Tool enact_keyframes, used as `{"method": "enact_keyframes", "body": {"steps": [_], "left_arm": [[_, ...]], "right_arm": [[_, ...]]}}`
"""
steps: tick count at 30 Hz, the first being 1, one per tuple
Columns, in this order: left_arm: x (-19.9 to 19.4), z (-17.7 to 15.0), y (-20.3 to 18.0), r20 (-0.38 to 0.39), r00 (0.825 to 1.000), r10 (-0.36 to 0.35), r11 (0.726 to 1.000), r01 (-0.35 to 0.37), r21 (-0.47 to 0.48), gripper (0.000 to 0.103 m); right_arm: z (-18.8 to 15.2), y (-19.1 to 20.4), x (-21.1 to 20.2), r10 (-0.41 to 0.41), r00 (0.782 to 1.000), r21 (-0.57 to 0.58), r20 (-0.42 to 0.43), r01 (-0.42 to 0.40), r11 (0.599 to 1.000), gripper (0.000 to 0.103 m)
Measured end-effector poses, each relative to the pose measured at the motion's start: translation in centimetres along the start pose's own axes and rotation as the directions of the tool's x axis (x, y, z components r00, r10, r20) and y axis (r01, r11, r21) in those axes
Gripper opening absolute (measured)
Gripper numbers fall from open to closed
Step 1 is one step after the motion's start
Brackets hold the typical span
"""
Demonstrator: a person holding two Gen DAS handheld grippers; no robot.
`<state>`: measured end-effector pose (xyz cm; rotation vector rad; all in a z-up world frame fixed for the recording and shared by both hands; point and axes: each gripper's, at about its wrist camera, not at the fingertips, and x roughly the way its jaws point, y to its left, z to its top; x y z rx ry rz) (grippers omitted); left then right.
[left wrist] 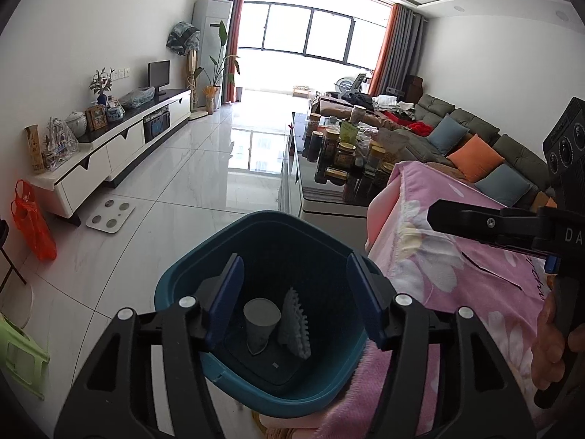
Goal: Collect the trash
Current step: 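Move both open tools back over the trash on the table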
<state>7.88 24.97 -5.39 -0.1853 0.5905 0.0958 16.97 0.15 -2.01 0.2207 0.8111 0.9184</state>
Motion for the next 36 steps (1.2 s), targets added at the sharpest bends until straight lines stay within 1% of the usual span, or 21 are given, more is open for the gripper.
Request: {"method": "enact_keyframes", "body": {"steps": [2,4,6,7,9,11,13,15,18,20,22,24,27,28,30,31,33,34,36], "left_arm": [[-1.3,0.0,-1.5,0.031,0.999,-0.044,0.998,0.043,0.037,0.067],[-2.3,0.0,-3.6,0.043,0.993,-0.108,0.991,0.104,0.080,0.068],[-3.1,-0.2,-6.0,0.043,0.982,-0.186,0.976,0.179,0.125,0.069],[-3.5,-0.4,-7.3,0.035,0.973,-0.227,0.965,0.220,0.144,0.070],[-3.9,-1.1,-10.0,0.007,0.950,-0.312,0.934,0.305,0.184,0.070],[-4.2,-2.0,-13.1,-0.026,0.928,-0.372,0.901,0.367,0.232,0.070],[-4.4,-2.8,-16.0,-0.065,0.900,-0.430,0.861,0.431,0.270,0.070],[-4.5,-4.2,-18.8,-0.106,0.868,-0.485,0.818,0.494,0.296,0.070],[-4.5,-5.5,-22.6,-0.169,0.830,-0.532,0.760,0.556,0.337,0.070],[-4.7,-6.3,-24.7,-0.202,0.808,-0.554,0.726,0.587,0.358,0.070],[-4.6,-7.0,-26.2,-0.231,0.786,-0.574,0.693,0.616,0.374,0.070],[-4.4,-7.6,-27.5,-0.255,0.770,-0.585,0.669,0.635,0.385,0.071],[-3.8,-8.1,-29.4,-0.287,0.765,-0.577,0.657,0.643,0.392,0.071],[-3.5,-8.1,-29.7,-0.300,0.762,-0.574,0.655,0.647,0.391,0.071],[-3.1,-8.2,-30.4,-0.316,0.763,-0.563,0.657,0.646,0.388,0.071],[-2.9,-8.2,-30.7,-0.327,0.762,-0.559,0.656,0.647,0.387,0.070],[-2.4,-8.3,-31.4,-0.343,0.765,-0.545,0.659,0.644,0.388,0.068],[-2.2,-8.3,-31.6,-0.352,0.765,-0.539,0.660,0.643,0.389,0.066],[-1.6,-8.4,-32.1,-0.370,0.766,-0.525,0.663,0.641,0.386,0.062]], "right_arm": [[-0.3,0.0,-2.6,-0.018,0.999,-0.024,0.034,0.019,1.000,0.040],[-1.0,-0.3,-5.3,-0.044,0.996,-0.042,0.074,0.047,0.998,0.043],[-1.7,-0.6,-7.9,-0.074,0.992,-0.052,0.103,0.080,0.995,0.044],[-2.2,-0.9,-9.3,-0.091,0.988,-0.051,0.123,0.098,0.994,0.044],[-3.3,-1.5,-11.9,-0.125,0.981,-0.048,0.151,0.133,0.990,0.045],[-4.6,-2.1,-14.5,-0.174,0.967,-0.036,0.184,0.184,0.982,0.045],[-5.9,-3.0,-17.1,-0.219,0.953,-0.013,0.208,0.227,0.974,0.046],[-7.4,-3.8,-19.6,-0.274,0.933,0.020,0.232,0.277,0.961,0.046],[-9.4,-5.4,-23.3,-0.360,0.897,0.078,0.255,0.352,0.933,0.047],[-10.7,-6.6,-25.7,-0.410,0.873,0.124,0.265,0.391,0.912,0.048],[-12.1,-7.7,-28.0,-0.470,0.839,0.170,0.273,0.439,0.882,0.053],[-13.4,-8.9,-30.1,-0.522,0.810,0.214,0.268,0.478,0.852,0.054],[-15.4,-11.1,-32.9,-0.585,0.769,0.284,0.256,0.519,0.806,0.056],[-16.0,-11.8,-33.7,-0.598,0.761,0.302,0.251,0.525,0.796,0.057],[-17.2,-13.1,-35.0,-0.608,0.757,0.337,0.242,0.522,0.784,0.059],[-17.8,-13.6,-35.4,-0.610,0.756,0.351,0.236,0.520,0.779,0.060],[-18.6,-14.5,-35.9,-0.601,0.767,0.372,0.224,0.503,0.780,0.060],[-19.0,-15.0,-36.0,-0.593,0.775,0.380,0.220,0.492,0.784,0.060],[-19.6,-15.6,-36.0,-0.565,0.798,0.385,0.211,0.463,0.798,0.060]]}}
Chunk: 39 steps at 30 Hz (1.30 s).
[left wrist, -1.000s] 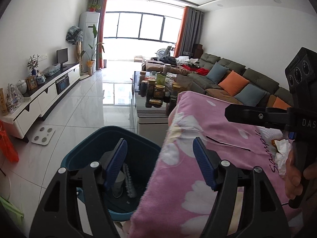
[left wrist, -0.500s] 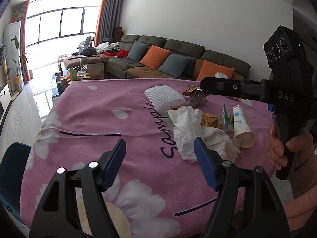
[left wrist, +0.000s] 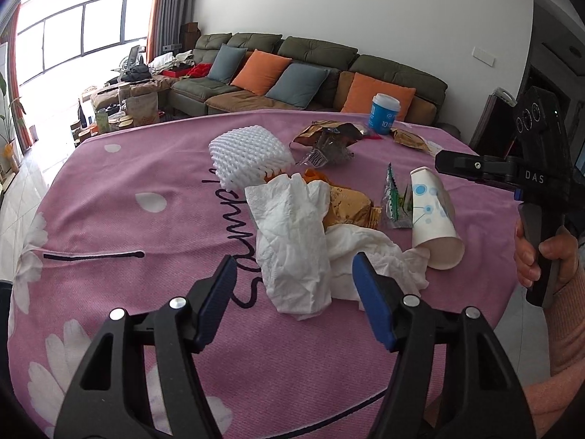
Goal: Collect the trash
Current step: 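Grasp a white tissue with the left tool while the right tool grasps a blue-dotted paper cup, then carry the tissue and paper cup to the teal bin and release both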
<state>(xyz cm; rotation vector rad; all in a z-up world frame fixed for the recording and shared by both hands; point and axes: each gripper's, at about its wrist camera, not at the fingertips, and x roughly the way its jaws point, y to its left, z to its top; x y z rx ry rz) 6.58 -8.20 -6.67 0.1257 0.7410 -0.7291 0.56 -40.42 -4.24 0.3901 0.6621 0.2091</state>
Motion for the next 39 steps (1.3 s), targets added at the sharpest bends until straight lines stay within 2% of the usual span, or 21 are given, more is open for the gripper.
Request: {"method": "enact_keyframes", "body": {"steps": [7,9,11,12,14,17,19,26,32,39], "left_arm": [[0.8,0.2,0.1,-0.037,0.999,-0.033,0.999,0.033,-0.020,0.047],[0.8,0.2,0.1,-0.042,0.998,-0.039,0.999,0.039,-0.017,0.039],[0.9,0.1,0.2,-0.050,0.998,-0.049,0.999,0.048,-0.020,0.027],[0.9,0.1,0.2,-0.053,0.997,-0.052,0.998,0.051,-0.022,0.025],[0.8,0.0,0.4,-0.053,0.998,-0.044,0.999,0.043,-0.025,0.022],[0.7,0.0,0.8,-0.051,0.997,-0.050,0.998,0.048,-0.039,0.013],[0.5,0.0,1.1,-0.046,0.998,-0.048,0.998,0.045,-0.050,0.008],[-0.9,-0.1,1.9,-0.010,1.000,-0.023,0.998,0.023,-0.060,0.004],[-3.2,-0.2,2.7,0.035,0.999,-0.003,0.997,0.005,-0.076,0.004],[-6.1,-0.7,4.1,0.078,0.996,0.047,0.994,-0.039,-0.103,0.003]], "right_arm": [[-1.4,0.9,0.6,0.083,0.993,-0.036,-0.078,-0.086,0.996,0.058],[-1.7,1.2,0.5,0.099,0.991,-0.041,-0.090,-0.103,0.994,0.051],[-1.8,1.4,0.2,0.112,0.989,-0.043,-0.094,-0.116,0.992,0.042],[-1.9,1.5,0.1,0.117,0.988,-0.045,-0.096,-0.122,0.992,0.039],[-2.0,1.7,-0.3,0.120,0.988,-0.058,-0.095,-0.126,0.990,0.027],[-2.2,2.3,-0.7,0.134,0.986,-0.083,-0.101,-0.143,0.986,0.017],[-2.4,2.9,-1.0,0.136,0.985,-0.103,-0.102,-0.147,0.984,0.014],[-2.1,4.3,-2.3,0.155,0.984,-0.137,-0.085,-0.166,0.977,0.003],[-1.0,5.9,-3.7,0.174,0.984,-0.170,-0.037,-0.178,0.969,0.003],[-0.2,8.6,-2.9,0.244,0.970,-0.197,-0.015,-0.242,0.950,0.003]]}}
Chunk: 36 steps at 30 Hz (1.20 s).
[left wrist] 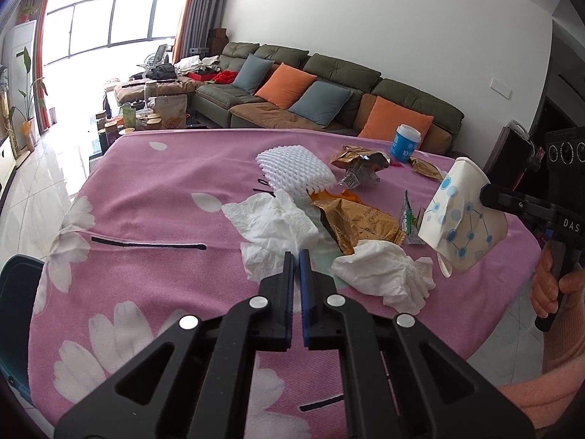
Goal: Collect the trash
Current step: 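Carry the tissue and paper cup to the teal bin and release both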
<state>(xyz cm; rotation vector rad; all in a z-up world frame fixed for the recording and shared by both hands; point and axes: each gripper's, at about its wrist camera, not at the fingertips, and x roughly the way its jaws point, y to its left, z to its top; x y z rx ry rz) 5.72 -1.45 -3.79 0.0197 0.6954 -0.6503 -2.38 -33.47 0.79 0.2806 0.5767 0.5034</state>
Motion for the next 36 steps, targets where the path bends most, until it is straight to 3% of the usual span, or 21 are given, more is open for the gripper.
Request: {"method": "enact_keyframes", "body": {"steps": [16,36], "left_arm": [[-7.4,-0.6,4.8,0.090,0.984,0.156,0.986,-0.150,-0.075,0.003],[-15.4,-2.2,14.6,0.115,0.903,0.414,0.886,-0.372,-0.276,0.003]], "right_arm": [[2.5,5.5,9.8,0.158,0.986,-0.021,-0.056,-0.160,0.987,0.003],[6.1,14.5,20.9,0.332,0.929,-0.088,-0.165,-0.349,0.933,0.003]]}}
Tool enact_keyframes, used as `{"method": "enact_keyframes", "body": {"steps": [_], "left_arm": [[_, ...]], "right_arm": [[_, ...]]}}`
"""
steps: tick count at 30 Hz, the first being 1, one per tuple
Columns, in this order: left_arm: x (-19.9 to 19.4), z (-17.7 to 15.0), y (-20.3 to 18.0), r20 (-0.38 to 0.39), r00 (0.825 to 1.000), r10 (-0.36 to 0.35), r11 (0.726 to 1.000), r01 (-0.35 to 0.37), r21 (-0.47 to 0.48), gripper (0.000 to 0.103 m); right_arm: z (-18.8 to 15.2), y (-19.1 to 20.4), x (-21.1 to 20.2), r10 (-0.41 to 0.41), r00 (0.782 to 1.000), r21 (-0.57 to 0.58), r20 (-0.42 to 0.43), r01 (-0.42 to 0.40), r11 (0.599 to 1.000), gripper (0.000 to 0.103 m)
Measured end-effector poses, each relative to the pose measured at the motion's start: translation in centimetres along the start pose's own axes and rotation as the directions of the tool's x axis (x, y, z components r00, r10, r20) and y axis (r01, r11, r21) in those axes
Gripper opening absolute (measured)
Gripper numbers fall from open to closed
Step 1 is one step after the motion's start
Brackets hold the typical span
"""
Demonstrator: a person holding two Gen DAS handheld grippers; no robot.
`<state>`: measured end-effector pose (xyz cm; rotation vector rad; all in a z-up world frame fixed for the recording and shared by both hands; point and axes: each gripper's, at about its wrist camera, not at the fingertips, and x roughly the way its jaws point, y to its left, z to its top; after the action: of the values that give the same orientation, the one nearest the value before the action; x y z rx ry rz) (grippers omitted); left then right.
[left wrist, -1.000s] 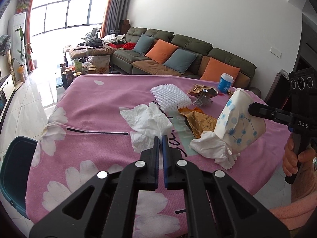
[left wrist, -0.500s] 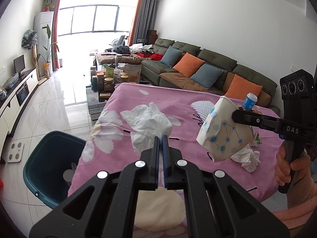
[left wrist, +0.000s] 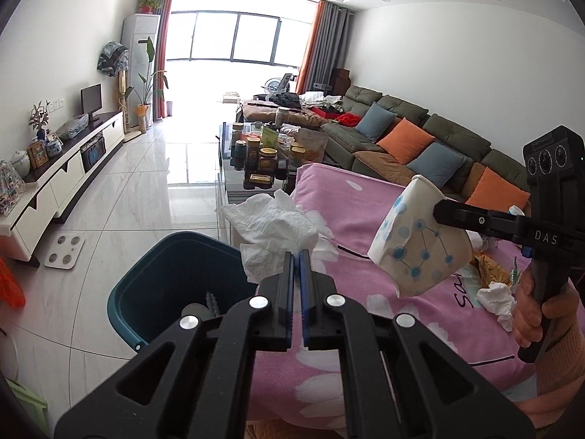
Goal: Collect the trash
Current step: 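Carry the tissue and paper cup to the teal bin and release both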
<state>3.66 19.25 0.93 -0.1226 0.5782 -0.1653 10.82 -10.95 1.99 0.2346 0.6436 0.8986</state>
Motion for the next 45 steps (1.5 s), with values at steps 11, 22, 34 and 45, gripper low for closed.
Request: {"method": "enact_keyframes", "body": {"steps": [11,22,34,45], "left_arm": [[0.6,-0.8,5.0,-0.035,0.995,0.093,0.993,-0.095,-0.063,0.003],[2.7,-2.4,8.6,-0.101,0.985,0.138,0.982,-0.150,-0.119,0.003],[5.3,-3.4,10.7,-0.163,0.973,0.165,0.970,-0.190,-0.154,0.003],[7.9,-4.2,12.3,-0.215,0.961,0.172,0.961,-0.212,-0.177,0.004]], "right_arm": [[2.0,1.0,6.6,0.037,0.997,0.013,-0.064,-0.036,0.999,0.003],[2.3,1.7,13.1,0.036,0.988,0.020,-0.148,-0.034,0.999,0.003],[2.1,2.8,18.7,0.006,0.971,0.012,-0.238,-0.003,1.000,0.003],[1.0,3.8,22.3,-0.004,0.946,0.006,-0.323,0.006,1.000,0.005]]}}
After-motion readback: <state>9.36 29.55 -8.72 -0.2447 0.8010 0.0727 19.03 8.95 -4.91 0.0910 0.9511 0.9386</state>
